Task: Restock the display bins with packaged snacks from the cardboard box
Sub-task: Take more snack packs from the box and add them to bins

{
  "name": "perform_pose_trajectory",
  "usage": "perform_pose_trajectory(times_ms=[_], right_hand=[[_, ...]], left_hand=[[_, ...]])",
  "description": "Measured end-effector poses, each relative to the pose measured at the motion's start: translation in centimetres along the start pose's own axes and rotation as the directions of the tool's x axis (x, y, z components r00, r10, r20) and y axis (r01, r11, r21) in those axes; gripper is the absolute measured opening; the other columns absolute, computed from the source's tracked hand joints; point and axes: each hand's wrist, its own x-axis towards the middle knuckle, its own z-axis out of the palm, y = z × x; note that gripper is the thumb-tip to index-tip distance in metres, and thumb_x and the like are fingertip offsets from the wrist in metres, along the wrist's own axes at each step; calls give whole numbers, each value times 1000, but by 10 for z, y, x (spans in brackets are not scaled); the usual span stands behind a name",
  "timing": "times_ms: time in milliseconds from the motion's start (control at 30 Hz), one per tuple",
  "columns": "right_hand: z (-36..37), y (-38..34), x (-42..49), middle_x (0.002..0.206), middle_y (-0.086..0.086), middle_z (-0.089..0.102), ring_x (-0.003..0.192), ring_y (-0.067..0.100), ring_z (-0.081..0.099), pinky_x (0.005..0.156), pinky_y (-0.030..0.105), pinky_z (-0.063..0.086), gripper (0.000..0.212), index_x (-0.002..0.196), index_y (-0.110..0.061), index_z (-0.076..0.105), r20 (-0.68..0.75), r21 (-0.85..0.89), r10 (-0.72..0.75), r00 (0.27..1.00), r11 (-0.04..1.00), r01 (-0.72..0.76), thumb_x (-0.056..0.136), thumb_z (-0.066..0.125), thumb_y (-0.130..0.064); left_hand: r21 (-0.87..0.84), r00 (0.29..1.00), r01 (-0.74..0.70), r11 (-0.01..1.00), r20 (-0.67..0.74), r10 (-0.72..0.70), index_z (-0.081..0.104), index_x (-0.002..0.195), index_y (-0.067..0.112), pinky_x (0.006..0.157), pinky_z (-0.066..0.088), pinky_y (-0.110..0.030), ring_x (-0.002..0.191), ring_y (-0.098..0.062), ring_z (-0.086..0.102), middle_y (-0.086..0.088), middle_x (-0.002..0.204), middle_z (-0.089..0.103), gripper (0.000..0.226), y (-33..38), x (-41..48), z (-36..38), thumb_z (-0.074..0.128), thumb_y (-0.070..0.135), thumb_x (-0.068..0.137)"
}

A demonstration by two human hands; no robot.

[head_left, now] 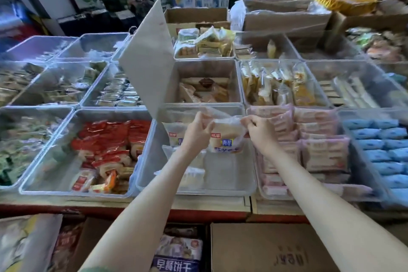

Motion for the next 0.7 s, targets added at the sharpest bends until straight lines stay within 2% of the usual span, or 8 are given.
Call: perform_pose_trajectory(times_ms=[100,167,233,333,433,467,567,700], right_hand=[[15,15,6,95,14,70,91,25,63,82,30,46,16,96,-2,72,30,-75,27,999,997,-25,91,57,-6],[24,22,12,87,14,68,88,32,64,82,42,51,17,90,-1,72,-9,-46,71,997,996,-71,89,54,1],[28,21,18,85,14,67,89,33,64,78,33,49,20,89,0,71,-69,-46,86,994,995,-89,90,51,2],[33,16,23,111,14,67,109,28,58,86,21,39,26,110,-5,69,9,-151,49,999,987,-47,92,50,-3],[32,19,13,138,10,51,131,30,41,111,38,30,40,132,-15,54,137,-269,44,990,963,-6,93,49,-6],[30,21,8,143,8,45,135,28,36,114,35,24,44,136,-14,49,150,-281,19,989,959,24,93,49,-5],[11,25,-11,142,8,46,133,21,40,108,19,21,46,136,-7,49,121,-245,-106,987,960,133,90,53,-1],[-39,38,-40,126,9,56,114,24,56,99,31,43,41,127,-9,57,26,-247,-216,976,945,216,87,57,-1]], left_hand=[[280,995,-76,957,87,54,50,101,9,70,42,-32,82,-26,56,-10,88,60,9,-13,12,3,48,16,96],[521,981,-193,831,121,152,52,100,7,67,37,-32,86,-31,57,-16,91,60,9,-22,17,6,49,10,93],[645,961,-269,715,130,244,56,107,6,67,38,-34,87,-33,57,-17,93,60,17,-25,19,7,49,7,91],[742,963,-240,626,101,250,56,109,5,79,41,-34,103,-30,53,-14,104,63,21,-23,21,9,45,2,90],[794,972,-209,571,102,214,52,117,8,97,34,-34,117,-28,45,-8,121,58,31,-22,21,13,51,3,87],[789,972,-208,578,102,211,50,120,10,99,32,-35,119,-27,44,-7,124,55,36,-20,19,17,53,4,85],[716,963,-233,658,77,258,51,120,10,98,32,-35,119,-28,46,-7,128,52,33,-3,5,34,51,6,87],[587,936,-329,740,97,339,53,118,5,86,40,-40,109,-36,54,-15,121,56,29,41,-30,69,48,10,90]])
